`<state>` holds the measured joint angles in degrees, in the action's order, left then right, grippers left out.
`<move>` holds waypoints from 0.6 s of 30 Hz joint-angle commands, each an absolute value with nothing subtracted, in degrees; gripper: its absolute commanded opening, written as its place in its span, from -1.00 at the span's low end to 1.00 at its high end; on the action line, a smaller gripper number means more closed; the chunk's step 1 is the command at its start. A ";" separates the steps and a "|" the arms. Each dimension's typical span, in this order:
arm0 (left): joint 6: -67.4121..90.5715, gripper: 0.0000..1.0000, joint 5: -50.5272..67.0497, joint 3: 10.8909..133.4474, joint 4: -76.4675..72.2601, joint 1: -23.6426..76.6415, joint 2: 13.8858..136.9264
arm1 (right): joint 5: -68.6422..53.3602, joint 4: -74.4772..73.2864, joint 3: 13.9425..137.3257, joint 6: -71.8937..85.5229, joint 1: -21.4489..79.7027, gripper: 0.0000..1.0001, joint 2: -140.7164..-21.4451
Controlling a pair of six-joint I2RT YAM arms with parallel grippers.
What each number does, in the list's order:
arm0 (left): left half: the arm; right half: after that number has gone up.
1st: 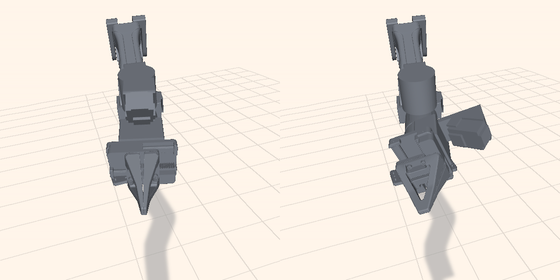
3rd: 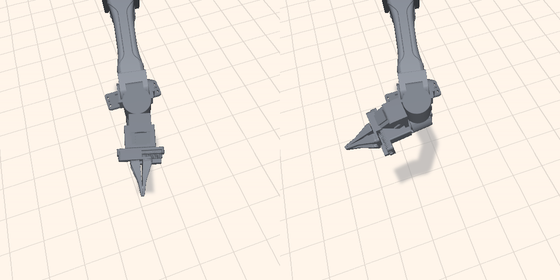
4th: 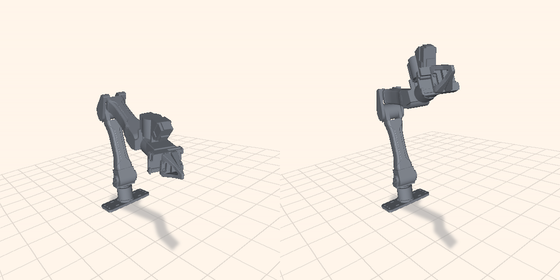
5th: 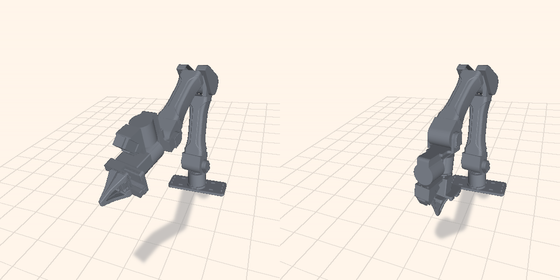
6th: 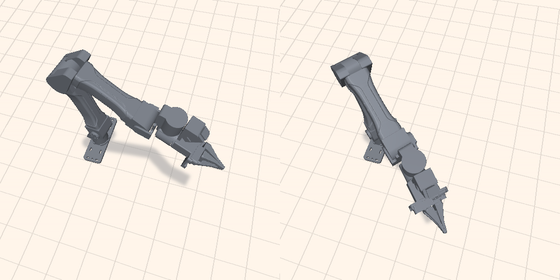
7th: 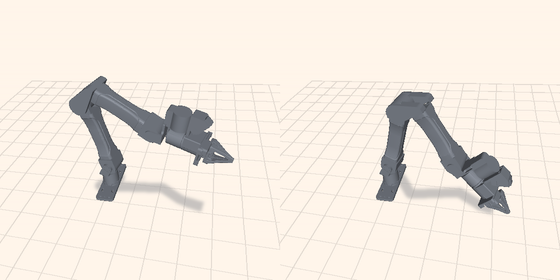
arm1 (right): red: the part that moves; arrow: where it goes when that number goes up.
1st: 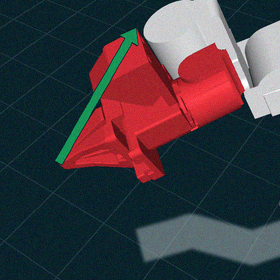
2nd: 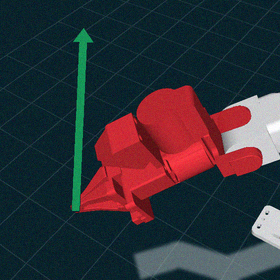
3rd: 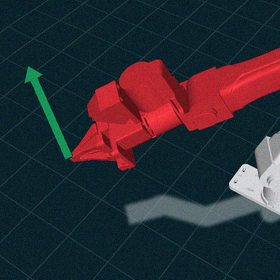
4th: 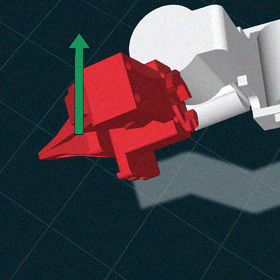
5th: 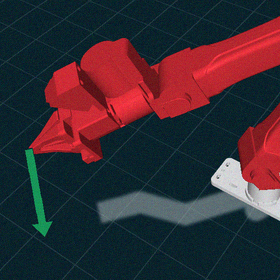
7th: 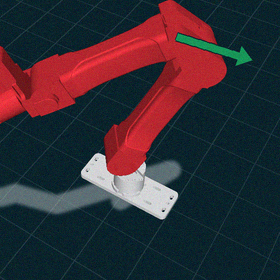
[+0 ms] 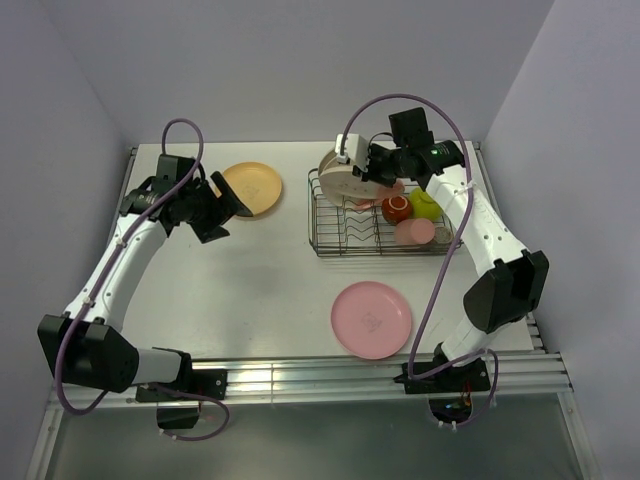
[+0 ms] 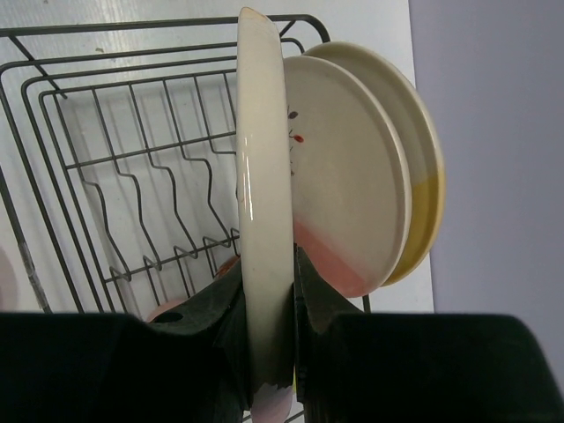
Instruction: Load the mixed dishes into the dish rack
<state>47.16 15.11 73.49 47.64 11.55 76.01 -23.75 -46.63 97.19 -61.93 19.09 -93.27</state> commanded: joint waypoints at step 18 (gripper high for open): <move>45.00 0.61 14.94 72.07 45.79 11.87 79.28 | -24.26 -41.84 96.85 -64.34 18.72 -1.00 -96.85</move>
